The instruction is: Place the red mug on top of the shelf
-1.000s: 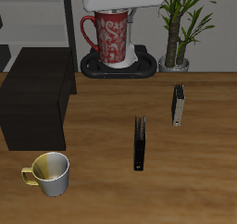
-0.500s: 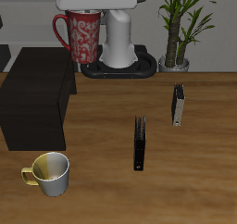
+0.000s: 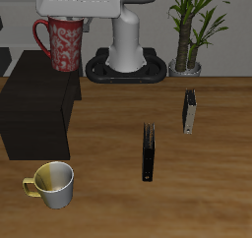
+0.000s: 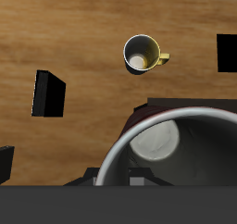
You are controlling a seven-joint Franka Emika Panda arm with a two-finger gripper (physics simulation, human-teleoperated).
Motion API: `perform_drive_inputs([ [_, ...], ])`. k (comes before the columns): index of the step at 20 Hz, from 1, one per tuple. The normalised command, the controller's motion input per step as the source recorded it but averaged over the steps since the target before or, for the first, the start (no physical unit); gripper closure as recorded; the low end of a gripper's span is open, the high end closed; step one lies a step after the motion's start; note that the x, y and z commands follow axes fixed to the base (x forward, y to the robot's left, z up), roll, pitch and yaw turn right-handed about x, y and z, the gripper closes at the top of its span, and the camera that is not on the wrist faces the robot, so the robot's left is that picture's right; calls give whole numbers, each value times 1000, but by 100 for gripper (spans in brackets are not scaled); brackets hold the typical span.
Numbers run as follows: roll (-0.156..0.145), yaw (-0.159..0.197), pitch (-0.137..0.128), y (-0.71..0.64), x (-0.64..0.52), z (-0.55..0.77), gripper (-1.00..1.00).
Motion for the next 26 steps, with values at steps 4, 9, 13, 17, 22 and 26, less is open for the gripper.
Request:
perform_drive_inputs([
  [4, -10, -24, 20, -396, -90, -143, 100],
  [9, -35, -32, 11, -344, -88, -98, 100],
  [13, -20, -30, 12, -258, -41, -69, 100],
  [17, -33, -20, 4, -216, -22, -120, 100],
  [22, -21, -44, 32, -174, 37, -276, 100],
  [26, -6, -57, 29, -13, 5, -265, 100],
])
